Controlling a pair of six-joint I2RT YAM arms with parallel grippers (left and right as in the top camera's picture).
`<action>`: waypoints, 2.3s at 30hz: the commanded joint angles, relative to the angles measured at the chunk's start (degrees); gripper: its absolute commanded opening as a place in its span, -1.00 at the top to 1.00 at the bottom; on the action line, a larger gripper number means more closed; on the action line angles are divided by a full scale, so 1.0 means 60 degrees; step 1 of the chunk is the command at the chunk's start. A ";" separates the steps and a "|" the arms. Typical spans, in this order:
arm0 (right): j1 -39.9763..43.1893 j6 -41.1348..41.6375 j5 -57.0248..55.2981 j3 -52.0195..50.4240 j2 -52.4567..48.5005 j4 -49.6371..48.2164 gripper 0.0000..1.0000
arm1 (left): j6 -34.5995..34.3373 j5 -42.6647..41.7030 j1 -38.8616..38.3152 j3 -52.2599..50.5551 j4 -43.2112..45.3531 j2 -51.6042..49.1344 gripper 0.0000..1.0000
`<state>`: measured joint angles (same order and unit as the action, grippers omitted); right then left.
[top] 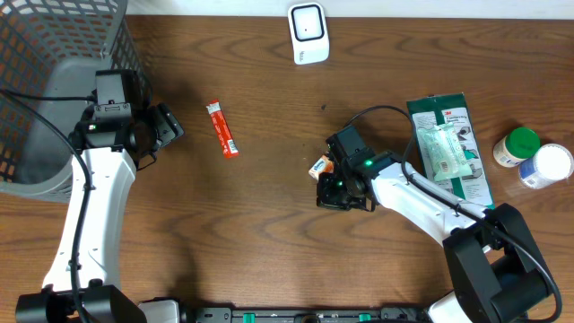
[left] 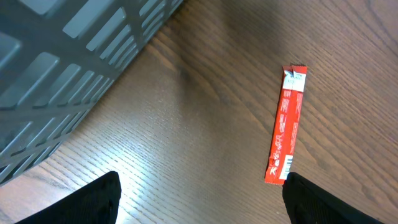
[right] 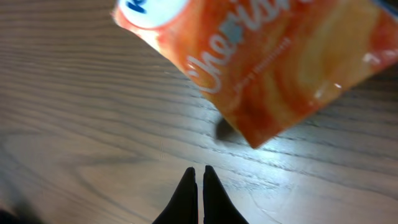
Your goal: Scan the item barcode
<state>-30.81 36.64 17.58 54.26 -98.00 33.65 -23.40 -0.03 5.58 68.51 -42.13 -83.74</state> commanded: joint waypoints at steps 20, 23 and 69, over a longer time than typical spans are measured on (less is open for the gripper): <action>-0.0146 0.0433 -0.2514 0.0007 0.0222 -0.0098 0.98 | -0.0080 0.0120 0.0084 0.0055 -0.0018 0.0113 -0.68; -0.0321 0.0463 -0.2379 0.0007 0.0222 -0.0342 0.98 | -0.0080 0.0120 0.0084 0.0055 -0.0015 0.0113 -0.69; 0.1807 -0.4258 -0.0051 0.1621 -0.0466 0.0554 0.25 | -0.0080 0.0120 0.0084 0.0055 -0.0018 0.0109 -0.68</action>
<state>-19.46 11.88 16.56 64.16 -97.95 37.60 -23.40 -0.03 5.58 68.51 -42.13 -83.74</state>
